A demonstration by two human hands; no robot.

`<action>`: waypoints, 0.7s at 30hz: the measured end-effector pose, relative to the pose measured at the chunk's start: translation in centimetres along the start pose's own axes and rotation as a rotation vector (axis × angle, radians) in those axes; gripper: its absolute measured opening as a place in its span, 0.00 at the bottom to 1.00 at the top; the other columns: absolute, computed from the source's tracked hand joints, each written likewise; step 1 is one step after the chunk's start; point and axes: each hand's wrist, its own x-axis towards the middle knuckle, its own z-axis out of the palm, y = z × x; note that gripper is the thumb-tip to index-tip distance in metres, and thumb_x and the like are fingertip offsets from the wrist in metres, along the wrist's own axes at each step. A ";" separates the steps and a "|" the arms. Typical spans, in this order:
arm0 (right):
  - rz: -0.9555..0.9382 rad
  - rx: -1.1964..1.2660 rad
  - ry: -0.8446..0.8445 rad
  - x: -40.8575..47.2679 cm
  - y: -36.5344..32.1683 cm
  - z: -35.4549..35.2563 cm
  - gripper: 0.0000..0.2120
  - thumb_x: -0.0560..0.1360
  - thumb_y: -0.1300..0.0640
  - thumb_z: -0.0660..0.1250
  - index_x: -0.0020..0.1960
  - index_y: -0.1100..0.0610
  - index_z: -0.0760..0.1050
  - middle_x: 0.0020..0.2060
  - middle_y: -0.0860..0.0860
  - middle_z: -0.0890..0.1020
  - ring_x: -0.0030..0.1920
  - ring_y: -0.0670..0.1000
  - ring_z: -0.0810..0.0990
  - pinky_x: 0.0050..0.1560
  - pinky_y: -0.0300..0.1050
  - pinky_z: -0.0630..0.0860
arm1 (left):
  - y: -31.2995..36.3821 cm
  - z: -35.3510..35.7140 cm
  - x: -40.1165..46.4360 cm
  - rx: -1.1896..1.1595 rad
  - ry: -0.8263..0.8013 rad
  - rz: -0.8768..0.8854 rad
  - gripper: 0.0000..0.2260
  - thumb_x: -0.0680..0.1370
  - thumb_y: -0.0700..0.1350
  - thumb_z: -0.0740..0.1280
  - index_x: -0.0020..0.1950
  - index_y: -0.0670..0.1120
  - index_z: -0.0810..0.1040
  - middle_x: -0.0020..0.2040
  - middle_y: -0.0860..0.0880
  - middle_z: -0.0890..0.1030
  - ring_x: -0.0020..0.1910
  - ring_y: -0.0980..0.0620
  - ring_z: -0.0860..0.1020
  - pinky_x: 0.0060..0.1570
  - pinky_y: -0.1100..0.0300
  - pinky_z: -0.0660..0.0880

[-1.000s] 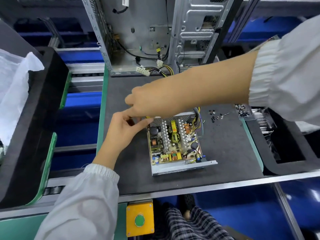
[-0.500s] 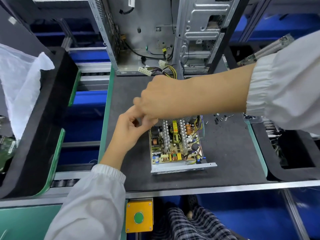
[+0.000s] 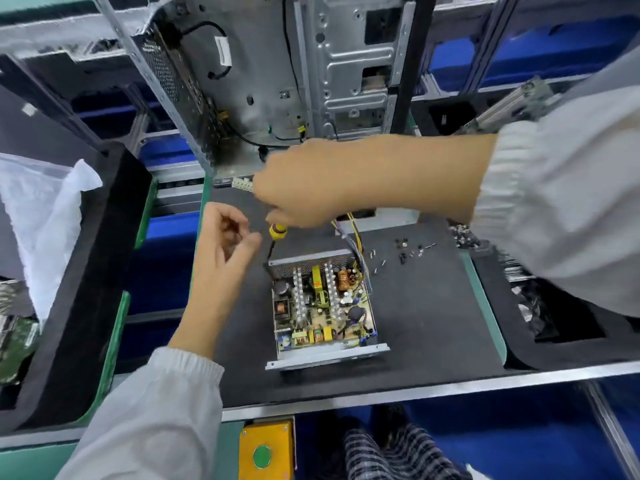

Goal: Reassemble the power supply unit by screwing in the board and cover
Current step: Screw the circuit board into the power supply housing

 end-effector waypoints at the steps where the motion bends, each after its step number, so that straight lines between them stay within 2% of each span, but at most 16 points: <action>1: 0.017 0.071 0.018 -1.7 1.3 -0.1 0.12 0.80 0.53 0.58 0.45 0.61 0.73 0.41 0.55 0.78 0.38 0.54 0.76 0.31 0.44 0.67 | 1.0 1.3 0.6 0.037 0.011 0.022 0.05 0.74 0.47 0.64 0.42 0.48 0.70 0.36 0.51 0.70 0.34 0.60 0.67 0.36 0.66 0.65; 3: 0.090 0.190 -0.016 -5.7 4.2 0.3 0.15 0.78 0.54 0.60 0.37 0.61 0.76 0.29 0.52 0.78 0.28 0.46 0.73 0.30 0.45 0.69 | 2.7 5.0 2.1 0.174 -0.109 0.043 0.12 0.77 0.44 0.64 0.35 0.42 0.72 0.30 0.52 0.68 0.29 0.60 0.64 0.31 0.65 0.61; 5: 0.228 0.272 -0.084 -9.4 6.6 1.9 0.14 0.77 0.55 0.60 0.39 0.60 0.80 0.30 0.52 0.81 0.29 0.44 0.76 0.36 0.43 0.75 | 3.8 9.4 3.5 0.355 -0.356 0.018 0.13 0.78 0.44 0.65 0.35 0.41 0.76 0.28 0.52 0.72 0.28 0.58 0.67 0.31 0.61 0.64; 7: 0.364 0.301 -0.134 -12.5 8.2 4.4 0.11 0.76 0.56 0.61 0.42 0.61 0.79 0.32 0.53 0.81 0.37 0.53 0.79 0.41 0.48 0.78 | 3.7 13.8 4.8 0.626 -0.571 0.051 0.09 0.78 0.45 0.66 0.41 0.44 0.81 0.37 0.49 0.80 0.38 0.53 0.76 0.38 0.56 0.73; 9: 0.474 0.366 -0.172 -15.1 9.7 6.8 0.10 0.74 0.56 0.63 0.43 0.62 0.78 0.31 0.55 0.81 0.40 0.57 0.80 0.43 0.53 0.78 | 2.9 17.6 5.5 0.924 -0.692 0.104 0.04 0.77 0.45 0.67 0.48 0.48 0.80 0.49 0.48 0.81 0.51 0.46 0.79 0.45 0.54 0.75; 11: 0.529 0.443 -0.208 -17.0 10.6 8.9 0.10 0.75 0.52 0.64 0.45 0.59 0.77 0.31 0.53 0.82 0.41 0.55 0.81 0.45 0.52 0.78 | 1.7 20.4 5.6 1.147 -0.777 0.141 0.05 0.77 0.45 0.69 0.51 0.47 0.79 0.53 0.45 0.80 0.55 0.42 0.79 0.43 0.54 0.71; 13: 0.558 0.491 -0.206 -18.3 10.9 10.7 0.08 0.76 0.51 0.63 0.45 0.56 0.75 0.26 0.50 0.81 0.39 0.51 0.81 0.45 0.50 0.77 | 0.4 22.0 5.4 1.282 -0.850 0.159 0.08 0.76 0.49 0.72 0.49 0.45 0.77 0.51 0.44 0.80 0.52 0.42 0.80 0.37 0.56 0.67; 15: 0.564 0.499 -0.172 -19.1 10.9 12.0 0.07 0.76 0.51 0.62 0.46 0.55 0.73 0.25 0.50 0.79 0.39 0.51 0.80 0.45 0.50 0.77 | -0.6 22.6 5.3 1.329 -0.873 0.158 0.10 0.76 0.51 0.72 0.48 0.45 0.78 0.50 0.45 0.81 0.51 0.43 0.80 0.35 0.57 0.62; 17: 0.563 0.511 -0.144 -19.6 10.8 12.9 0.07 0.77 0.51 0.61 0.46 0.54 0.72 0.27 0.48 0.77 0.40 0.53 0.79 0.44 0.51 0.77 | -1.3 22.7 5.2 1.318 -0.866 0.128 0.08 0.77 0.49 0.71 0.49 0.46 0.79 0.51 0.44 0.81 0.51 0.42 0.80 0.36 0.57 0.61; 19: 0.548 0.532 -0.127 -19.7 10.7 13.5 0.06 0.77 0.51 0.61 0.46 0.54 0.70 0.28 0.48 0.78 0.39 0.52 0.79 0.43 0.51 0.76 | -1.8 22.5 5.2 1.311 -0.862 0.094 0.07 0.78 0.49 0.70 0.47 0.46 0.77 0.51 0.43 0.80 0.51 0.41 0.80 0.36 0.57 0.62; 21: 0.537 0.544 -0.127 -19.6 10.5 13.9 0.06 0.78 0.51 0.60 0.47 0.53 0.70 0.29 0.49 0.79 0.38 0.50 0.79 0.42 0.50 0.76 | -1.9 22.3 5.2 1.339 -0.854 0.077 0.11 0.77 0.51 0.71 0.43 0.47 0.72 0.50 0.44 0.80 0.49 0.42 0.80 0.34 0.57 0.60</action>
